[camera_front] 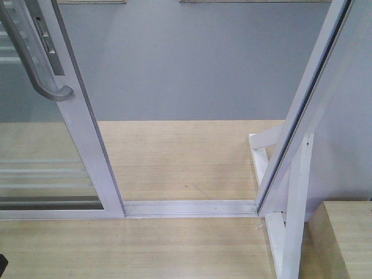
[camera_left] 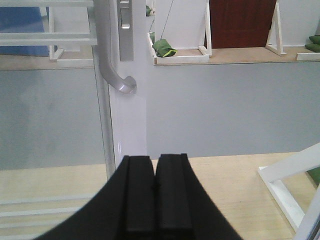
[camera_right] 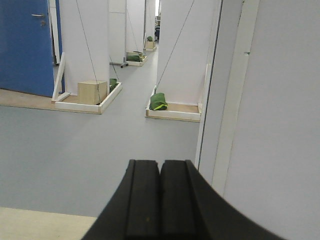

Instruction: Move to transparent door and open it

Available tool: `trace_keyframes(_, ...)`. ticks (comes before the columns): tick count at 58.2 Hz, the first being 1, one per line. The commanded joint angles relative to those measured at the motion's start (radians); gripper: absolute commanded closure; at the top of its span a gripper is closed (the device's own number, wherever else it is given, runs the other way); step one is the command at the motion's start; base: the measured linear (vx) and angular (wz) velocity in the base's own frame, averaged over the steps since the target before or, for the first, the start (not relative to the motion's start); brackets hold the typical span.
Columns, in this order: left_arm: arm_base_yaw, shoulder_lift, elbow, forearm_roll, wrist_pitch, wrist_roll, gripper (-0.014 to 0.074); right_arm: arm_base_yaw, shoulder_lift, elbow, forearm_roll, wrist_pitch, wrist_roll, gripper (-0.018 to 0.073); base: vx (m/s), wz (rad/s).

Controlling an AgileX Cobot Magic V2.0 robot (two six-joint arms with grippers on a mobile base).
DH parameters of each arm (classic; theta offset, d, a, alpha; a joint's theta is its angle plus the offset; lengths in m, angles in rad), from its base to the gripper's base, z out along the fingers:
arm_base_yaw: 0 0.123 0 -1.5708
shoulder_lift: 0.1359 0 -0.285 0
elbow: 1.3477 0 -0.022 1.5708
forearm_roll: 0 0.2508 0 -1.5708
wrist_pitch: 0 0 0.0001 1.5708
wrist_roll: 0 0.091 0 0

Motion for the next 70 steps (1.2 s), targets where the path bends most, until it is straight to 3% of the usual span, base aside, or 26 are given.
trace_keyframes(1, 0.001, -0.004, 0.009, -0.008, -0.074, -0.006, 0.0594, -0.004, 0.013, -0.038, -0.049, 0.063, 0.054, 0.0564, 0.00, 0.00)
trace_keyframes(7, 0.001, -0.004, 0.009, -0.008, -0.074, -0.006, 0.0594, -0.004, 0.013, -0.037, -0.166, 0.213, 0.221, 0.0564, 0.00, 0.00)
trace_keyframes(13, 0.001, -0.004, 0.009, -0.008, -0.074, -0.006, 0.0594, -0.004, 0.027, -0.045, -0.551, 0.419, 0.471, 0.0564, 0.00, 0.00)
trace_keyframes(26, 0.001, -0.004, 0.009, -0.008, -0.074, -0.005, 0.0594, -0.004, 0.081, -0.052, -1.486, 0.523, 1.571, 0.0564, 0.00, 0.00)
trace_keyframes(32, 0.001, -0.004, 0.009, -0.008, -0.074, -0.005, 0.0594, -0.006, 0.082, -0.031, -1.798, 0.518, 1.886, 0.0564, 0.00, 0.00)
trace_keyframes(37, 0.001, -0.004, 0.009, -0.008, -0.074, -0.005, 0.0594, -0.042, 0.059, 0.016, -1.839, 0.506, 1.969, 0.0564, 0.00, 0.00)
trace_keyframes(46, 0.001, -0.004, 0.009, -0.008, -0.074, -0.005, 0.0594, -0.180, -0.069, 0.149, -1.737, 0.432, 1.924, 0.0564, 0.00, 0.00)
trace_keyframes(61, 0.001, -0.004, 0.009, -0.008, -0.074, -0.005, 0.0594, -0.404, -0.249, 0.222, -1.746, 0.524, 1.923, 0.0564, 0.00, 0.00)
trace_keyframes(70, 0.001, -0.004, 0.009, -0.008, -0.074, -0.005, 0.0594, -0.434, -0.278, 0.222, -1.745, 0.558, 1.923, 0.0564, 0.00, 0.00)
